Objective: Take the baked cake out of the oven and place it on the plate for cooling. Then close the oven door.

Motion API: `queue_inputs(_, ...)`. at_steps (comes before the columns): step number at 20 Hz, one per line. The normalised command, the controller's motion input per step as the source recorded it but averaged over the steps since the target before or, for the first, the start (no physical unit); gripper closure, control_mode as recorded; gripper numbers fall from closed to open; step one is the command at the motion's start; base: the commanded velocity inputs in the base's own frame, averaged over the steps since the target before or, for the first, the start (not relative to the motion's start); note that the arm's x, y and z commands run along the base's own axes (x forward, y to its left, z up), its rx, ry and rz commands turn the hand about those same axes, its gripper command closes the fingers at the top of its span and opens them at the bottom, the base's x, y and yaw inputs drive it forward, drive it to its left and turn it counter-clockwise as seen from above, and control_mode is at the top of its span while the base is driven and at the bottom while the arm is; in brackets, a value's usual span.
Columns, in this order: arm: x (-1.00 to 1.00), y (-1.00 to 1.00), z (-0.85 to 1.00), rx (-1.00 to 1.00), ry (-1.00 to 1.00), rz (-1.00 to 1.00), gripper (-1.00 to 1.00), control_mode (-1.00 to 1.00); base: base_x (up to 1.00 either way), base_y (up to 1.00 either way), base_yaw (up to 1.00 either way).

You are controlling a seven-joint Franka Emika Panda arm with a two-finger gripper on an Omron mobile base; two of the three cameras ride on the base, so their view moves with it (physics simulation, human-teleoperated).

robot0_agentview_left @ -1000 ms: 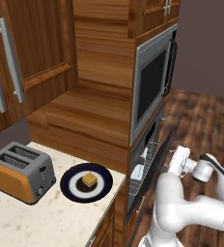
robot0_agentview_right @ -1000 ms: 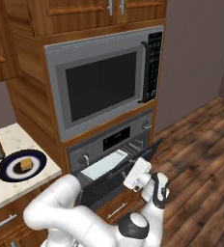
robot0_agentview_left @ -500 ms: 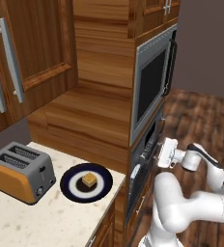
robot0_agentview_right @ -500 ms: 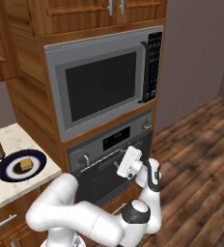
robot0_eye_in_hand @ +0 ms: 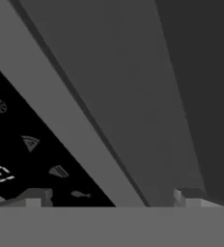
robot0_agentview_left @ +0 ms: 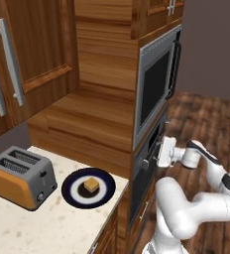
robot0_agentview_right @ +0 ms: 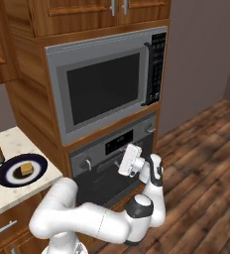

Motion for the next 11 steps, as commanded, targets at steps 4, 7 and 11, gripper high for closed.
queue_inputs(4, 0.42, 0.09, -0.13, 0.04, -0.09, 0.14, -1.00, -1.00, 0.00, 0.00, 0.00)
queue_inputs(7, 0.34, 0.01, -0.15, 0.01, -0.02, 0.10, -1.00, -1.00, 0.00, 0.00, 0.00)
queue_inputs(11, 0.20, 0.01, -0.04, 0.00, 0.00, 0.04, -1.00, -1.00, 0.00, 0.00, 0.00)
